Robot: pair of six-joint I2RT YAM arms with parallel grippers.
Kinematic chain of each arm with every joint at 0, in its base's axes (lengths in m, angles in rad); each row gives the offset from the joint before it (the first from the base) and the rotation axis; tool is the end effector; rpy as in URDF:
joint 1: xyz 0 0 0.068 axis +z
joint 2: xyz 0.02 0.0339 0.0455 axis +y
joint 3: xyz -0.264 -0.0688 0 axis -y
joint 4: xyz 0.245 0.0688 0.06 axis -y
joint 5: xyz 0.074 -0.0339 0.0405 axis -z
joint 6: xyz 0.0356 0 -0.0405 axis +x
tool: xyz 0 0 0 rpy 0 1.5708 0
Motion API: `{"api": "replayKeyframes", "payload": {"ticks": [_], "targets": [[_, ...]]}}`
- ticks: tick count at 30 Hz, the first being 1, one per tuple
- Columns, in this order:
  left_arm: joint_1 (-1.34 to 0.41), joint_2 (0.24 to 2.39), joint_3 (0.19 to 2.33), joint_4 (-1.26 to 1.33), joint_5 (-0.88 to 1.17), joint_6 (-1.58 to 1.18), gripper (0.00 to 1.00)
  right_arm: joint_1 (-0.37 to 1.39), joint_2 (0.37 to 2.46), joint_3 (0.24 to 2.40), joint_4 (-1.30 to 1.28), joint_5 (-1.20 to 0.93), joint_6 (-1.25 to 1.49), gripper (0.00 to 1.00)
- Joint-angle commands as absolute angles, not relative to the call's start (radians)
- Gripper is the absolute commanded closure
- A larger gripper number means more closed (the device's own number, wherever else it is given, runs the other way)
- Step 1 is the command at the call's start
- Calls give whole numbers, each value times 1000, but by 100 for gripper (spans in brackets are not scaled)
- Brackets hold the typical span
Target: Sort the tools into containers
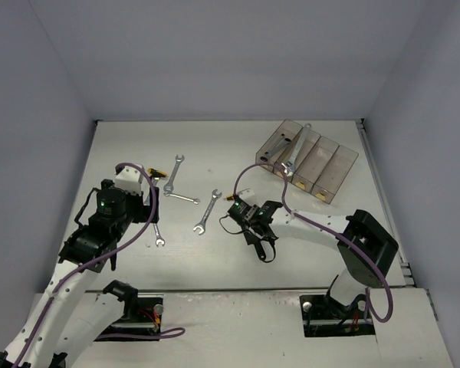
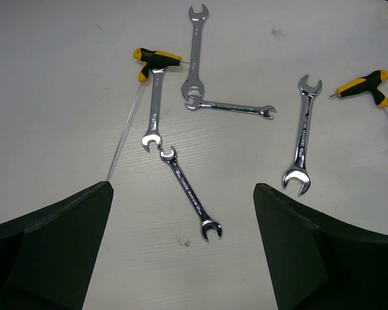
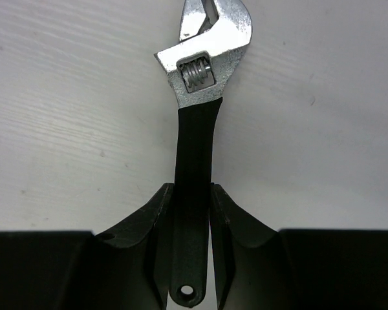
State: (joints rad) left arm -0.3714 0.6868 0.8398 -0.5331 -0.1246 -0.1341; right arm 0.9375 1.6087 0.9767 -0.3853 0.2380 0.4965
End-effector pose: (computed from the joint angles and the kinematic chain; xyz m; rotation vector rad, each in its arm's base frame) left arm 0.1417 -0.0504 0.3370 0.1492 1.9481 -0.2127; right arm 0.1963 0.2532 0.1886 -0.4754 2.5186 0.2472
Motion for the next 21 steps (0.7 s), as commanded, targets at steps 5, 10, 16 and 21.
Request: {"api": "replayKeyframes", "payload": {"ticks": [5, 10, 16, 21], "targets": [[-376, 692, 859, -483, -126, -130, 12, 940, 1508, 855, -316, 250, 596, 100], [-375, 693, 859, -481, -124, -132, 12, 940, 1509, 848, -302, 255, 582, 100], [-375, 693, 859, -482, -121, -132, 12, 992, 1565, 889, -285, 222, 578, 100], [-374, 695, 857, -482, -121, -133, 12, 1021, 1611, 928, -282, 233, 640, 100]]}}
